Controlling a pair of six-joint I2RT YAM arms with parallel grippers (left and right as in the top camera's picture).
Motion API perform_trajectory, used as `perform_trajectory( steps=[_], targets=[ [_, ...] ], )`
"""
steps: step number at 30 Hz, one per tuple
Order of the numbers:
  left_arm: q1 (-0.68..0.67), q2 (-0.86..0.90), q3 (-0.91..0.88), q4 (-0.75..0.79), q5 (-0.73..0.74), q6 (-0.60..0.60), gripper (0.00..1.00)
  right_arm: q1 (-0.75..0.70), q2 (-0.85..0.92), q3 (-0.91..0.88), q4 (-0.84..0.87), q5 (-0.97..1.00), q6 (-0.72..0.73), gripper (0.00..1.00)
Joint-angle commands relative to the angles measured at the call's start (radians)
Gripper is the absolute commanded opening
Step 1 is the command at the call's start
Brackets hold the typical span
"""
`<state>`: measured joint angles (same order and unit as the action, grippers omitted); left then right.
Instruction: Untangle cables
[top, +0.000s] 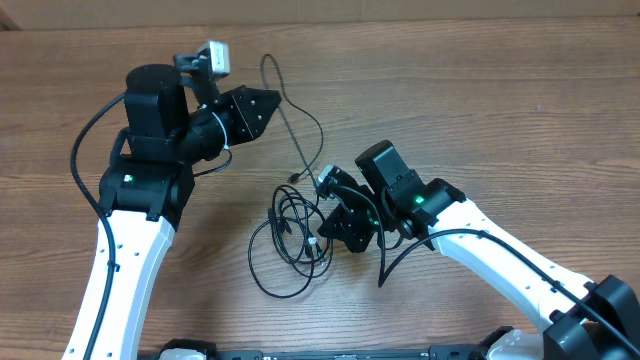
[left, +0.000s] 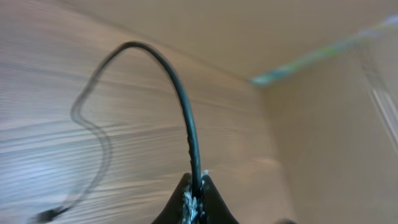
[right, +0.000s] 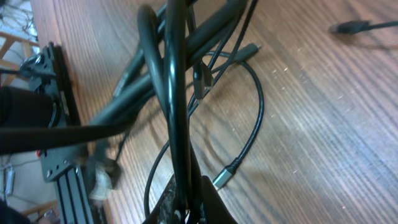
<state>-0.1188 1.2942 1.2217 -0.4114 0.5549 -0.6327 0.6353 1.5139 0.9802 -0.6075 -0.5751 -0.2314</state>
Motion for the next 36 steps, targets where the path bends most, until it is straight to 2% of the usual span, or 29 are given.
perform_trajectory(
  steps=[1, 4, 11, 17, 19, 23, 28, 33, 36],
  targets=[
    [0.003, -0.011, 0.011, -0.065, -0.387, 0.058, 0.04, 0.004, 0.003, -0.005, -0.039, 0.018, -0.065, 0.04],
    [0.003, -0.011, 0.011, -0.11, -0.393, 0.058, 0.04, 0.004, 0.003, -0.005, -0.053, 0.055, -0.061, 0.04],
    [-0.007, 0.005, 0.01, -0.186, -0.239, 0.061, 0.04, 0.004, 0.003, -0.005, -0.024, -0.036, -0.007, 0.04],
    [-0.033, 0.113, 0.01, -0.19, -0.197, 0.062, 0.04, 0.004, 0.003, -0.005, -0.03, -0.104, 0.003, 0.04],
    [-0.039, 0.162, 0.01, -0.189, -0.166, 0.073, 0.04, -0.008, 0.003, -0.005, -0.024, -0.067, 0.09, 0.06],
    [-0.039, 0.233, 0.01, -0.166, -0.085, 0.128, 0.04, -0.05, 0.003, -0.005, -0.019, 0.095, 0.373, 0.07],
    [-0.039, 0.232, 0.01, -0.124, 0.043, 0.204, 0.04, -0.068, 0.003, -0.005, -0.013, 0.191, 0.566, 0.07],
    [-0.039, 0.232, 0.01, -0.122, 0.103, 0.207, 0.04, -0.068, 0.003, -0.005, -0.011, 0.28, 0.652, 0.08],
    [-0.039, 0.232, 0.01, -0.112, 0.099, 0.206, 0.04, -0.068, 0.003, -0.005, -0.004, 0.283, 0.654, 0.09]
  ],
)
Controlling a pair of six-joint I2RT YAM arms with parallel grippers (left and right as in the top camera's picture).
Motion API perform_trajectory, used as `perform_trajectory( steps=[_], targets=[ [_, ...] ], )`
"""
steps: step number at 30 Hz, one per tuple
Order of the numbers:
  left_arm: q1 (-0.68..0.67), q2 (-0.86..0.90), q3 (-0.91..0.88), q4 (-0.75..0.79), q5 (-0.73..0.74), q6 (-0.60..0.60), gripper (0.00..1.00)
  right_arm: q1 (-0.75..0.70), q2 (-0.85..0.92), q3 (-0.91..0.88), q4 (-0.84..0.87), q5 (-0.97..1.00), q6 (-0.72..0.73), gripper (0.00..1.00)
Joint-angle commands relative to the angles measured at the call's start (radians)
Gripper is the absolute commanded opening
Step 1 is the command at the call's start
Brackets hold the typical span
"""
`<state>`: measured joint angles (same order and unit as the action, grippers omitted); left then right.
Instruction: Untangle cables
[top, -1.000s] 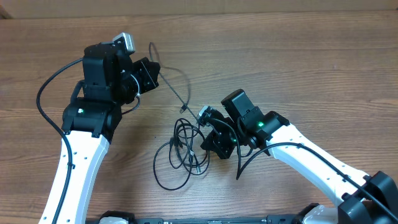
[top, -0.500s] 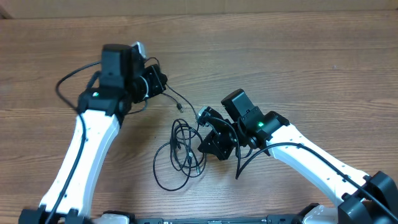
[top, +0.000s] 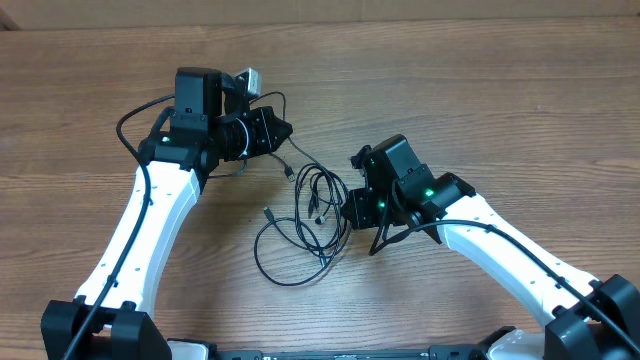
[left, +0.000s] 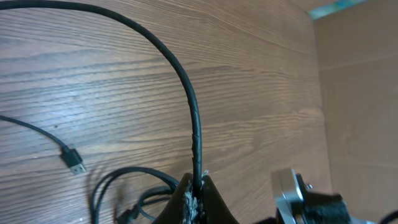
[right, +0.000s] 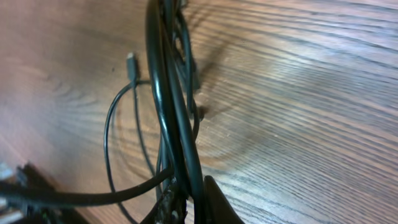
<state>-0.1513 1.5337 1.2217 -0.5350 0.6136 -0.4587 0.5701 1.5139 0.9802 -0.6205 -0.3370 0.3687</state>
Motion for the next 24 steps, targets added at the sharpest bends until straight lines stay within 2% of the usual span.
perform_trajectory(
  steps=[1, 8, 14, 17, 19, 24],
  targets=[
    [-0.006, -0.008, 0.01, 0.015, 0.04, 0.033, 0.04, -0.003, 0.003, -0.005, 0.009, 0.045, 0.054, 0.09],
    [-0.014, -0.003, 0.01, 0.024, -0.018, 0.008, 0.04, -0.003, 0.003, -0.005, 0.01, -0.004, 0.054, 0.08],
    [-0.074, 0.016, 0.01, 0.135, -0.027, 0.006, 0.04, -0.001, 0.003, -0.008, 0.004, -0.145, -0.012, 0.05],
    [-0.098, 0.027, 0.01, 0.152, -0.138, -0.045, 0.04, -0.001, 0.003, -0.008, 0.004, -0.222, -0.09, 0.04],
    [-0.114, 0.044, 0.01, 0.153, -0.223, -0.073, 0.04, -0.001, 0.003, -0.008, 0.005, -0.223, -0.09, 0.04],
    [-0.14, 0.13, 0.01, 0.214, -0.221, -0.073, 0.04, -0.001, 0.003, -0.008, -0.014, -0.204, -0.089, 0.04]
  ],
)
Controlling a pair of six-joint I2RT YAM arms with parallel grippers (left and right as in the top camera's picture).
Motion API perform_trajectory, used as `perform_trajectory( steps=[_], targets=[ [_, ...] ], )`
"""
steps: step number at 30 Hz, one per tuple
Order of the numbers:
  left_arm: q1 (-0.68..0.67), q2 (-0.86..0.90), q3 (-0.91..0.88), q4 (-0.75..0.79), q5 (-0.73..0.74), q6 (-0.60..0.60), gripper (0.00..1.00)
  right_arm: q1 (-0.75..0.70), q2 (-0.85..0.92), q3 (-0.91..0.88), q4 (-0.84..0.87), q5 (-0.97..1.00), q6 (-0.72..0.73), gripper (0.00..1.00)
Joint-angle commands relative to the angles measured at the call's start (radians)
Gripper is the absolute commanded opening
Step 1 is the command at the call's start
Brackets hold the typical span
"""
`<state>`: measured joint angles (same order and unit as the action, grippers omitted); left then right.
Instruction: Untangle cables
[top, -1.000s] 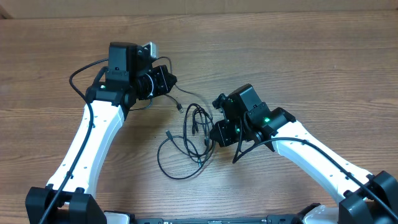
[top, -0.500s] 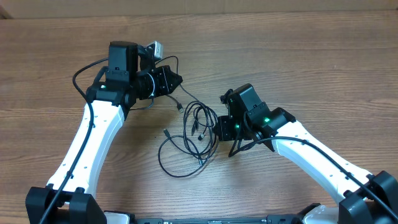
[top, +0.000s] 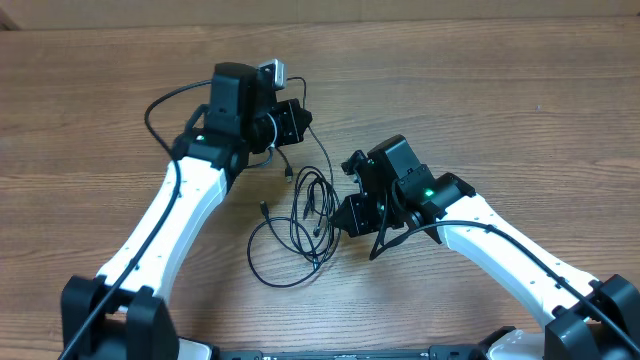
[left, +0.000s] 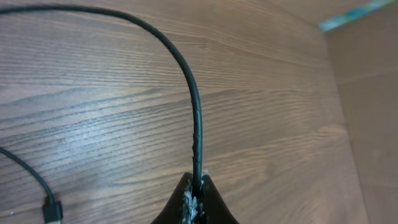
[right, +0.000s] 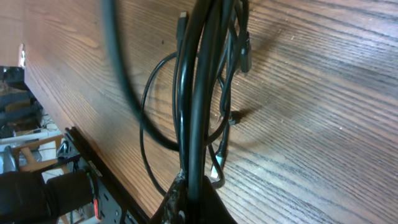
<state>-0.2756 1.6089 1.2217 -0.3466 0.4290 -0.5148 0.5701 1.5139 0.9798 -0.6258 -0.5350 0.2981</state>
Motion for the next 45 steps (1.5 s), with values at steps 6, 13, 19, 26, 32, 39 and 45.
perform_trajectory(
  steps=[6, 13, 19, 26, 32, 39, 45],
  targets=[
    [-0.042, 0.131, 0.01, 0.099, 0.079, 0.069, 0.56, -0.001, 0.003, -0.008, -0.024, 0.033, -0.018, 0.04],
    [-0.028, 0.132, 0.058, -0.035, 0.085, 0.127, 0.91, -0.001, 0.003, -0.008, -0.024, 0.033, -0.018, 0.04],
    [0.013, 0.132, 0.121, -0.309, -0.012, 0.237, 0.84, -0.001, 0.003, -0.008, -0.024, 0.033, -0.018, 0.05],
    [0.016, 0.133, 0.112, -0.495, -0.124, 0.36, 0.34, -0.001, 0.003, -0.008, -0.024, 0.033, -0.018, 0.06],
    [0.007, 0.138, 0.043, -0.462, -0.095, 0.389, 0.34, -0.001, 0.003, -0.008, -0.023, 0.037, -0.019, 0.06],
    [-0.025, 0.138, -0.051, -0.384, -0.039, 0.418, 0.36, -0.001, 0.003, -0.008, -0.023, 0.037, -0.019, 0.07],
    [-0.05, 0.138, -0.121, -0.271, -0.043, 0.395, 0.35, -0.001, 0.003, -0.008, -0.023, 0.037, -0.019, 0.07]
  ],
)
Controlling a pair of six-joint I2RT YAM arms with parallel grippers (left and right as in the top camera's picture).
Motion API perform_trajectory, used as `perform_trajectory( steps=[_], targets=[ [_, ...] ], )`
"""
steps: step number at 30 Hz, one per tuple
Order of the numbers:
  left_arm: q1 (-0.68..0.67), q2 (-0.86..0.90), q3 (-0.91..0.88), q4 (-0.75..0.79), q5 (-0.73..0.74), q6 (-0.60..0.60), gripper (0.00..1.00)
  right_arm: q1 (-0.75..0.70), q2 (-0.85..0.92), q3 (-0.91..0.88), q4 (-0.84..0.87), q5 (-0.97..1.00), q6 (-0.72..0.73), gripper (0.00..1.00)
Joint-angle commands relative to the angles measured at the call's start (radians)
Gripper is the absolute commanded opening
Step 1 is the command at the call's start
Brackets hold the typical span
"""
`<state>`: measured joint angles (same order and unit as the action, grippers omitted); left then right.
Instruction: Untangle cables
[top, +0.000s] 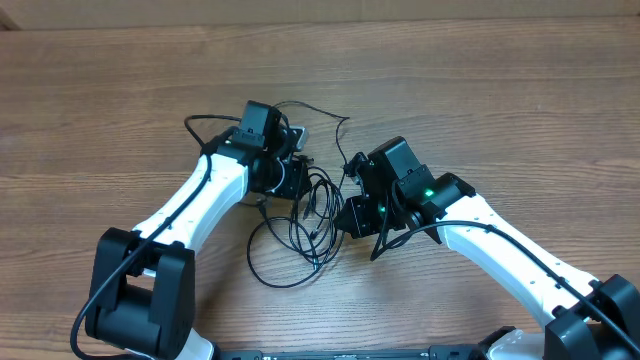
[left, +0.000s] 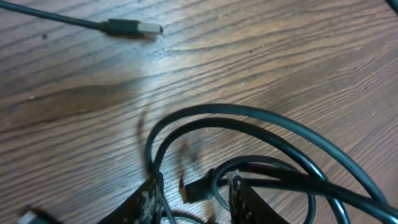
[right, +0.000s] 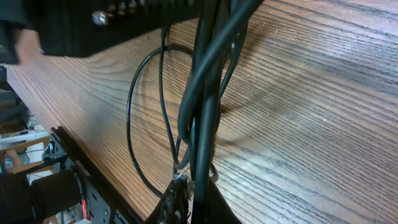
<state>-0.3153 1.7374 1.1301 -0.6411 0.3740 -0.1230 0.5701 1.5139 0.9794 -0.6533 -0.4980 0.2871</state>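
A tangle of black cables (top: 300, 225) lies on the table between my arms. My left gripper (top: 296, 182) is down at the tangle's upper edge and open; its fingers (left: 149, 194) straddle a small plug (left: 194, 189) and looping cables (left: 261, 124). My right gripper (top: 347, 214) is at the right side of the tangle, shut on a bundle of thick black cable (right: 202, 112) that runs up from its jaws. A thin cable (top: 322, 108) arcs loose behind both grippers, and a USB plug (left: 127, 27) lies flat on the wood.
The wooden table (top: 500, 100) stretches out on all sides. A cardboard-coloured wall runs along the far edge. The black frame of the robot base (right: 68, 174) sits at the near edge. The two grippers are close together over the tangle.
My left gripper was shut on a thin cable behind the tangle. Now it is open, lower and nearer, against the tangle itself, and the thin cable lies loose. The right gripper has hardly moved.
First my left gripper held a thin cable stretched out to the far left while the right was shut on the bundle. At the two later moments the left was closer to the tangle, still shut. Now it has let go and stands open over the cables.
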Motion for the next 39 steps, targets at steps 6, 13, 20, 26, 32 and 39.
perform_trajectory(
  steps=[6, 13, 20, 26, 32, 39],
  targets=[
    [-0.021, 0.01, -0.074, 0.079, 0.019, -0.015, 0.36, -0.001, 0.003, -0.008, 0.005, 0.0, -0.008, 0.07],
    [-0.023, 0.01, -0.076, 0.08, 0.019, -0.016, 0.36, -0.001, 0.003, -0.008, 0.013, 0.0, -0.008, 0.07],
    [-0.034, 0.01, -0.1, 0.101, 0.019, -0.016, 0.36, -0.001, 0.003, -0.008, 0.016, 0.0, -0.008, 0.07],
    [-0.061, 0.01, -0.166, 0.196, 0.018, -0.042, 0.39, -0.001, 0.003, -0.008, 0.022, 0.0, -0.008, 0.07],
    [-0.068, 0.01, -0.184, 0.219, -0.066, -0.087, 0.38, -0.001, 0.003, -0.008, 0.022, 0.0, -0.008, 0.07],
    [-0.064, 0.01, -0.184, 0.211, -0.165, -0.183, 0.29, -0.001, 0.003, -0.008, 0.019, 0.0, -0.008, 0.07]
  ],
)
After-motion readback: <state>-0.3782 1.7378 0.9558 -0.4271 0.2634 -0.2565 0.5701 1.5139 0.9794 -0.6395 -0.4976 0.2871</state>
